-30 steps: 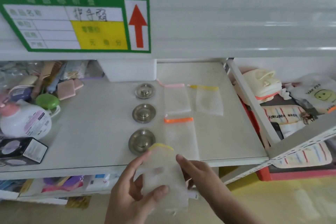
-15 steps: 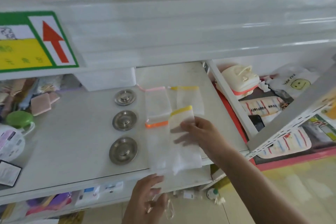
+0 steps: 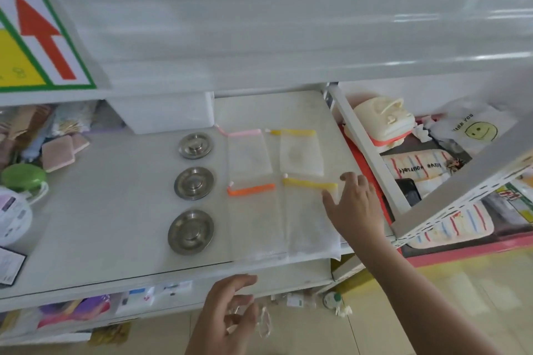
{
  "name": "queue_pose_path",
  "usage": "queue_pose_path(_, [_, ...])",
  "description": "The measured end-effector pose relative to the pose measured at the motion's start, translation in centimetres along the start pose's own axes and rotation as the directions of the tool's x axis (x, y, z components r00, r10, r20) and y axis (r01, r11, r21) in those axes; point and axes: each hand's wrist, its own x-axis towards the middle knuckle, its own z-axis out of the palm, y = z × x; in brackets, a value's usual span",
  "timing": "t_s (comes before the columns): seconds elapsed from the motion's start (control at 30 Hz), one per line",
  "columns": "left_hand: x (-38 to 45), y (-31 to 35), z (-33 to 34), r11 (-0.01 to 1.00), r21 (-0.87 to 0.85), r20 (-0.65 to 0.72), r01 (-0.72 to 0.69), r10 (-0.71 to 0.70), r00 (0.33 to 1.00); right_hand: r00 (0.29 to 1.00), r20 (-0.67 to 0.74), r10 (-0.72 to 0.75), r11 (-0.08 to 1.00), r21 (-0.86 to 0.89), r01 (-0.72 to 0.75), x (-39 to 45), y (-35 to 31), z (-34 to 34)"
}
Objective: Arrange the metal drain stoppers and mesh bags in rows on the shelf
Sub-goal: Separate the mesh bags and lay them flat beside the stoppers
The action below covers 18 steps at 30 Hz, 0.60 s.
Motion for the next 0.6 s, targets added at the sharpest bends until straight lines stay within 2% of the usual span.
queue_pose_path(0.07, [-0.1,0.0,-0.3,1.0,0.001,0.002,0.013,-0.013,1.0,0.994,-0.058,-0.091,0.995,0.03,0.093,1.5,-0.7,0.0])
queue_pose_path(0.2, [-0.8,-0.1,-1.1,1.0,0.024,-0.027,0.019,-0.018,0.999,0.964,0.097,-0.249,0.968,-0.01,0.251,6.5,-3.8,2.3])
queue_pose_path(0.4, [-2.1,-1.2,-3.1,0.998,0.057,-0.086,0.03,-0.025,0.996,0.908,0.305,-0.287,0.932,-0.13,0.339,13.7,-5.2,5.9])
queue_pose_path(0.5, [-2.9,-1.7,-3.8,0.998,0.048,-0.162,0.037,-0.029,0.986,0.869,0.333,-0.367,0.883,-0.169,0.438,15.2,-5.1,6.5])
queue_pose_path(0.6, [-3.5,-2.1,-4.2,0.998,0.027,-0.201,0.048,-0.042,0.979,0.855,0.35,-0.383,0.865,-0.188,0.465,16.1,-5.3,6.3])
